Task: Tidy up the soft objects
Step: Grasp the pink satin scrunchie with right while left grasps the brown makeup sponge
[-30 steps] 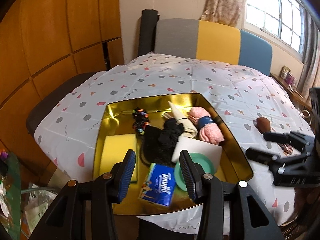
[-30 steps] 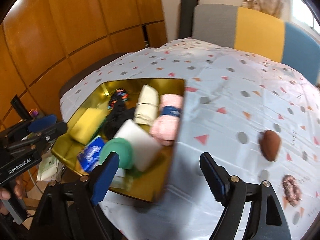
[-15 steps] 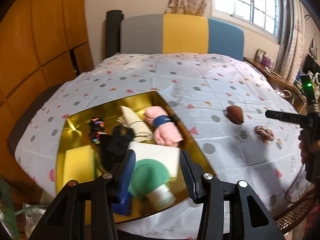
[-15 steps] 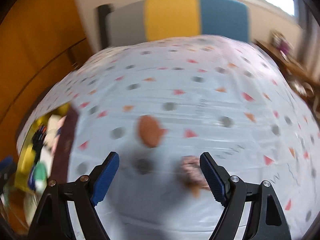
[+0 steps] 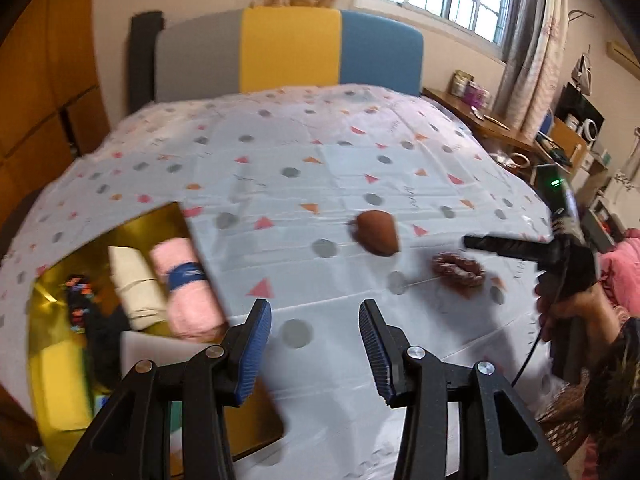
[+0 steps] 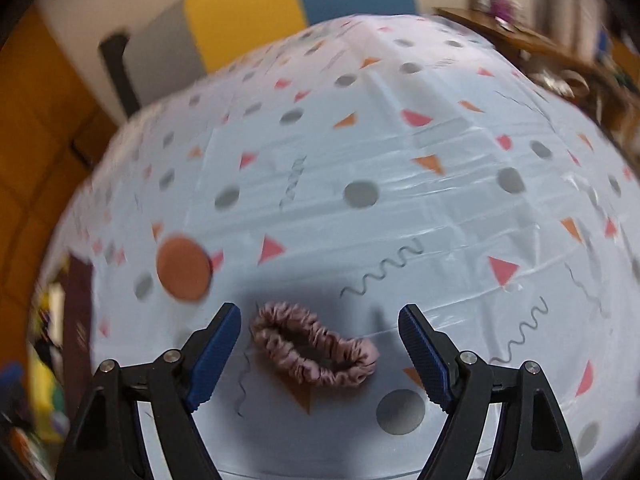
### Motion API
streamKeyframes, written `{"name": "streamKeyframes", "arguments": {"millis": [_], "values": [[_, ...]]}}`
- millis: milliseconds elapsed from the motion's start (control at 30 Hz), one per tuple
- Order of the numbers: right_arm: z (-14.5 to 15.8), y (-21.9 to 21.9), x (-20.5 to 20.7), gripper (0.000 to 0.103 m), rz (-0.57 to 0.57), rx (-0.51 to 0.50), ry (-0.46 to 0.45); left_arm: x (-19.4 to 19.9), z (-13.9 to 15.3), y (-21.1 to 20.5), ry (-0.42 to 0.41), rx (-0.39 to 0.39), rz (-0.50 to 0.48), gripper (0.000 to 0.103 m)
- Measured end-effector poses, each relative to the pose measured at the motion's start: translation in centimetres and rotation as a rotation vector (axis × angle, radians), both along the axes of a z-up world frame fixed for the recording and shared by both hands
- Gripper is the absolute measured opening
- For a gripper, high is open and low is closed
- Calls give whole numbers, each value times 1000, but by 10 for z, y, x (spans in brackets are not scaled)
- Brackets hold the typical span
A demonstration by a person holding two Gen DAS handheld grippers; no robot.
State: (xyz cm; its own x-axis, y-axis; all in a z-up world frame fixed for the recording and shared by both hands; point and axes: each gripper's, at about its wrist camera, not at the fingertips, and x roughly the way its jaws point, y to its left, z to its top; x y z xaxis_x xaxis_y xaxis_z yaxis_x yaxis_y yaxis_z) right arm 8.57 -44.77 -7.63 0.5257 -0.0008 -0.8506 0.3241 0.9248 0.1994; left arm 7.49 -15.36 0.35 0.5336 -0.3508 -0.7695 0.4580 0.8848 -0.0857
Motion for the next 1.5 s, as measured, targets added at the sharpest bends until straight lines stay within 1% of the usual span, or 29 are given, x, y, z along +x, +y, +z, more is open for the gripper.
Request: {"name": "streamKeyframes", "arguments": {"millis": [133,200,233,300,333,367,433,467,567,733,867,1100,1167,1300,1367,1433,1500], "values": [[-15,21,9,83,98,-116,84,11,-11,-22,47,-1,-27,46],[-24,26,13,83,139,-110,123,17,-17,-31,73,-5,-36,46],[-27,30,15,83,154,-123,142,19,-19,-33,82,-5,-36,46],[-30,36,16,82,172,-180,159,25,-26,-40,108,-9,-40,46],[-30,37,15,77,178,-189,157,28,-29,-42,119,-10,-40,46],[-31,39,15,69,187,-185,156,31,-32,-46,132,-11,-39,46],[-30,41,15,27,203,-189,152,36,-37,-50,154,-21,-38,46],[-27,43,15,18,212,-185,147,40,-41,-53,168,-28,-35,46],[-28,45,18,18,224,-176,167,51,-48,-60,212,-48,-13,46],[-29,35,17,19,181,-82,170,72,-57,-77,269,-107,13,46],[-28,38,16,19,187,-96,174,94,-69,-92,327,-152,40,46],[-31,38,19,19,193,-100,174,124,-83,-119,356,-183,61,46],[-31,38,19,19,197,-107,174,132,-87,-125,349,-175,78,47],[-32,39,19,19,195,-106,173,143,-96,-134,333,-137,96,54],[-33,40,19,19,195,-110,173,149,-105,-135,337,-121,101,54],[-33,40,19,19,194,-105,173,148,-105,-136,295,-118,85,54],[-33,40,19,19,194,-102,174,145,-106,-141,260,-76,50,54]]}}
